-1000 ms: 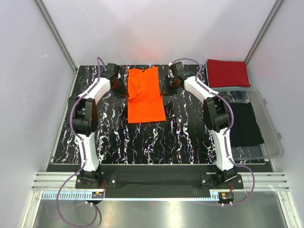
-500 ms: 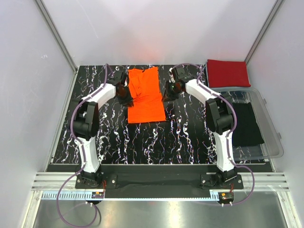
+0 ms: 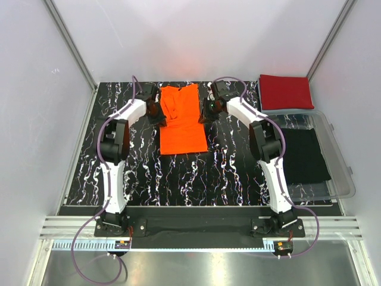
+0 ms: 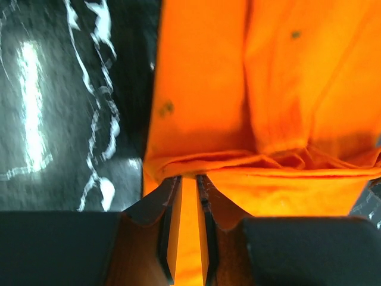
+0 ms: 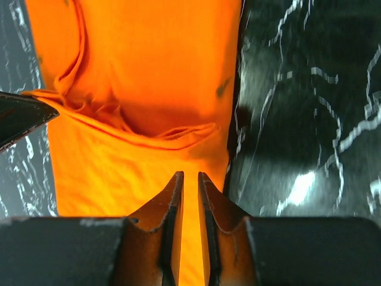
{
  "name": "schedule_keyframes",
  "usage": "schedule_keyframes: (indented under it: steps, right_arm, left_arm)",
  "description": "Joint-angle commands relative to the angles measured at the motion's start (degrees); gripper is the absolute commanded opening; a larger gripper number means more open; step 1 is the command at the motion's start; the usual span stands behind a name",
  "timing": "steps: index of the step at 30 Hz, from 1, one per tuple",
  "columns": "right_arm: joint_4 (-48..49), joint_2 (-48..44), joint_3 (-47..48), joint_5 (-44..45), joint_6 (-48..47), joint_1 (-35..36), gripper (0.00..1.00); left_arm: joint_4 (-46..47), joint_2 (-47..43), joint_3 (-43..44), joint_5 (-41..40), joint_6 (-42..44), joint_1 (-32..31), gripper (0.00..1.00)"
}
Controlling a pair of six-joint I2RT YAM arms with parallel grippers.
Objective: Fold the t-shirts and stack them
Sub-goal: Fold the tshirt
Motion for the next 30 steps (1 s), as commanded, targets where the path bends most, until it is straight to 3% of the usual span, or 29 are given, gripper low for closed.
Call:
schedule_keyframes:
  steps: [1,8,17,23,30]
  right_arm:
    - [0.4,2.9,4.7,-1.2,-0.6,-0.5,0.22]
    - [0.3,5.3,6.4,1.3,-0.6,-1.0,0.22]
    - [-0.2,4.1,4.5,3.3,-0.3,-1.2,0.21]
    - [-0.4,-4.1,0.4,4.0,0.2,-1.2,0.27]
    - [-0.2,-14.9,-13.1,2.0,0.1,-1.1,0.38]
  left_arm:
    - [1.6,2.3,4.2,-2.0,1.1,1.0,0.20]
    - [1.7,3.5,6.1,-3.2,1.6,1.4,0.20]
    - [1.7,-2.4,6.0,-1.3,3.7,1.4,0.32]
    - [0.8,-13.8,-3.5,-4.0,4.6,1.3,0.36]
    - [1.2,-23.4,-19.7,1.5,4.4,0.4,0.37]
